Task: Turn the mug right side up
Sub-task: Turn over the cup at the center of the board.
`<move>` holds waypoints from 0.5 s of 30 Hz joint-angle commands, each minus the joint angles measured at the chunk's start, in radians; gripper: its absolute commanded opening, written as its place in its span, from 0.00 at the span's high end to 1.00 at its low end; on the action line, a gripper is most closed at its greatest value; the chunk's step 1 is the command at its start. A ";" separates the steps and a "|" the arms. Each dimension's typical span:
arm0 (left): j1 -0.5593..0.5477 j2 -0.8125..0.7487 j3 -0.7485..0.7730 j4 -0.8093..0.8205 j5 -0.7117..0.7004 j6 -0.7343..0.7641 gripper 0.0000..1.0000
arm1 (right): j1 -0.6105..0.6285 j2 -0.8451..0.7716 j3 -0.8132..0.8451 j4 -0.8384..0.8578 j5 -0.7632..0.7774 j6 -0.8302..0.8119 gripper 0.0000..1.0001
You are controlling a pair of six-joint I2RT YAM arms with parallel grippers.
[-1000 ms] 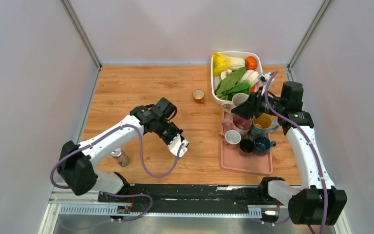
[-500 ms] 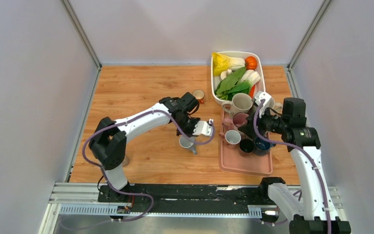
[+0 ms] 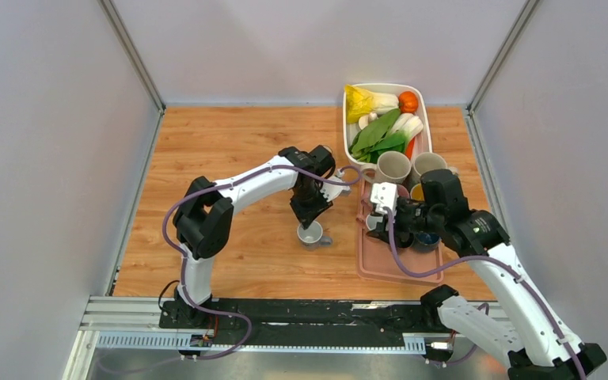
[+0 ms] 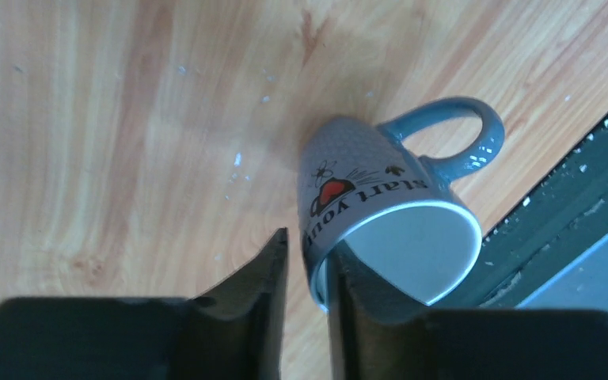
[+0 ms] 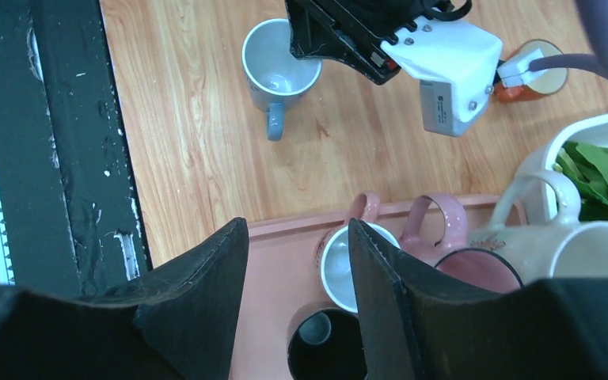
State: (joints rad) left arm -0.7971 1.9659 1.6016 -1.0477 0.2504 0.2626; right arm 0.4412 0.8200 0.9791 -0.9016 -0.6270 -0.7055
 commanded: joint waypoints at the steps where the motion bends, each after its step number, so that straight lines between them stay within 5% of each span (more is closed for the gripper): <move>1: -0.002 -0.019 0.021 -0.074 0.008 -0.134 0.64 | 0.077 0.050 0.042 0.020 0.046 -0.068 0.46; 10: 0.054 -0.179 0.081 -0.099 0.056 -0.142 0.54 | 0.297 0.209 0.070 0.084 0.118 -0.156 0.46; 15: 0.220 -0.288 0.041 -0.067 0.037 -0.190 0.53 | 0.368 0.341 0.031 0.250 0.165 -0.116 0.47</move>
State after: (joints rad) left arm -0.7105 1.8050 1.6283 -1.1252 0.2893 0.1310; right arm 0.7624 1.0836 1.0107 -0.8120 -0.5091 -0.8154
